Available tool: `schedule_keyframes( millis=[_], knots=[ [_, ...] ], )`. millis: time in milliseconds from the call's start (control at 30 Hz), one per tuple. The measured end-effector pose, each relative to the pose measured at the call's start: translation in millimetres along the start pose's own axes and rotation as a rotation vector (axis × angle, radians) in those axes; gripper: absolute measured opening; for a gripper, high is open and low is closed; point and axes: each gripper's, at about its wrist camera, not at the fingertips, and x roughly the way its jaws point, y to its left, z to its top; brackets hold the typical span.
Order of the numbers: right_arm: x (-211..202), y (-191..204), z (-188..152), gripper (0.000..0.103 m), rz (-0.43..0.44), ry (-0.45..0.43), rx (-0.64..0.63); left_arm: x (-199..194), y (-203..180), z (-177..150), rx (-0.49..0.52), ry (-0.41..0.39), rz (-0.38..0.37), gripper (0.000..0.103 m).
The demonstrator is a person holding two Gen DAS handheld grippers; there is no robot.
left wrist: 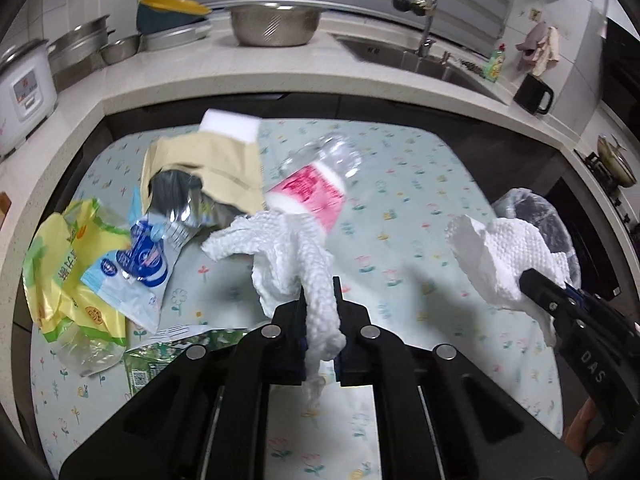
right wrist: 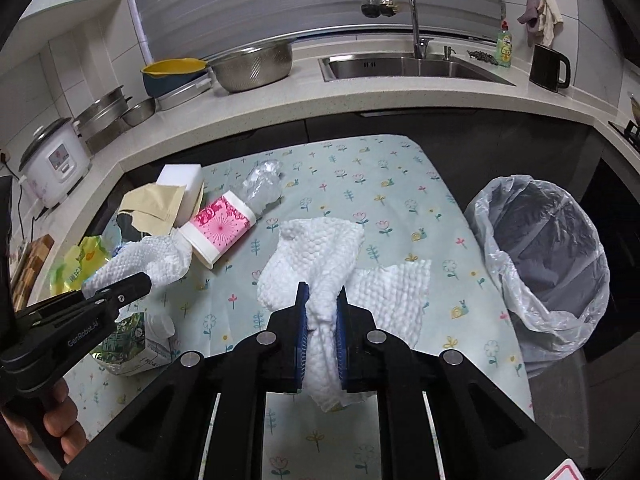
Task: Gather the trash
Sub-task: 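Carry both white paper towels over the trash bin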
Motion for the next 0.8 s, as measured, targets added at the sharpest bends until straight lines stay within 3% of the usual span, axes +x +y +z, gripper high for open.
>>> schedule_keyframes(
  millis=[533,667,800],
  knots=[
    [-60.7,-82.8,16.5,0.011,-0.04,-0.118,0.095,-58.4,-126.4,27.3,0.147,-0.115,-0.153,0.008],
    [-65.0,-88.7,13.0,0.011,-0.041,-0.121,0.093,-66.1,-130.3,28.6,0.158,-0.131,-0.165,0.008],
    [-59.9,-91.1,4.5,0.011,-0.024,-0.103,0.103,-67.3,-107.9,27.4,0.122,-0.127,-0.139,0.008]
  ],
)
